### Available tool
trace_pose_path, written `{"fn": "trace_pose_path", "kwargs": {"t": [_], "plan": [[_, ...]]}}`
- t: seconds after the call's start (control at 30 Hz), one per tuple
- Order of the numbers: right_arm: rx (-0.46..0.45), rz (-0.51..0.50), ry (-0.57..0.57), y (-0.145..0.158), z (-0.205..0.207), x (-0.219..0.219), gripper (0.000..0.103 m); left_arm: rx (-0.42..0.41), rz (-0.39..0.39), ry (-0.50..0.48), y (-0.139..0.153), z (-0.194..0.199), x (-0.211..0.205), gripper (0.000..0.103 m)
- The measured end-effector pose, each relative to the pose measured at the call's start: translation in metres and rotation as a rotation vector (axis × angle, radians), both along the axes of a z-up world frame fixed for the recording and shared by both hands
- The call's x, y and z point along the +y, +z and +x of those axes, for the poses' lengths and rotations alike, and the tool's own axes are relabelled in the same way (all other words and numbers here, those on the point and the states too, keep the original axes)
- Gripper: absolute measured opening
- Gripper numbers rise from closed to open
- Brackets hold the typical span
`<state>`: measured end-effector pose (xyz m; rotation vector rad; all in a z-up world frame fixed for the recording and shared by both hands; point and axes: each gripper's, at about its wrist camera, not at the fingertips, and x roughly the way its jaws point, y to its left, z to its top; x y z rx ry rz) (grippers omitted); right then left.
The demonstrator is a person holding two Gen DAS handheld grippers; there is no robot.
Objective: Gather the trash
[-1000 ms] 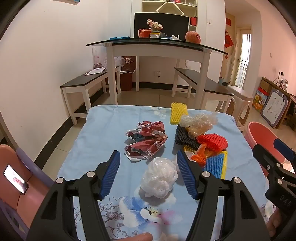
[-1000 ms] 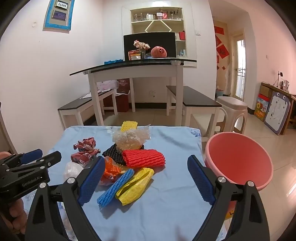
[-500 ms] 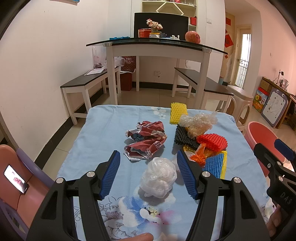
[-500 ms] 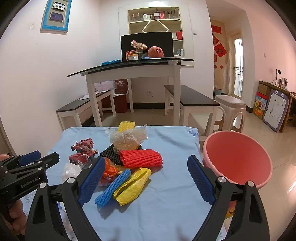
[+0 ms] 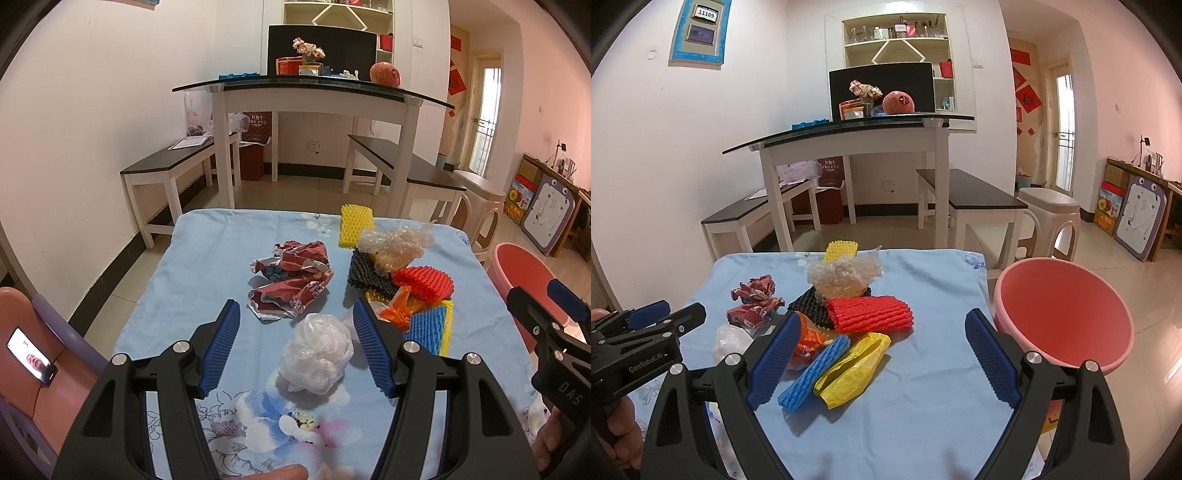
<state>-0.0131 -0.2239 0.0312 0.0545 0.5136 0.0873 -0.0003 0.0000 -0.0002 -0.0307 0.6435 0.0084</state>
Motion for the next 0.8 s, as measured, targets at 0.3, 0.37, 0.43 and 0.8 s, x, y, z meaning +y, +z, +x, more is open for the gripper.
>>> {"fn": "trace_pose_path", "kwargs": {"t": [0.3, 0.37, 0.43, 0.8], "plan": [[0.001, 0.001, -0.002, -0.0001, -0.0001, -0.0010, 0.089, 0.001, 0.002, 0.000, -0.0003, 0.0001, -0.0003, 0.064], [0.000, 0.002, -0.001, -0.0004, -0.0001, -0.0010, 0.089, 0.000, 0.001, 0.001, 0.0000, 0.0000, 0.0000, 0.064], [0.001, 0.002, -0.002, -0.0003, -0.0001, -0.0010, 0.089, 0.000, 0.001, 0.001, 0.0000, -0.0001, -0.0003, 0.064], [0.001, 0.008, -0.007, -0.0015, -0.0007, -0.0050, 0.089, 0.000, 0.001, -0.001, 0.0060, -0.0016, -0.0017, 0.064]]}}
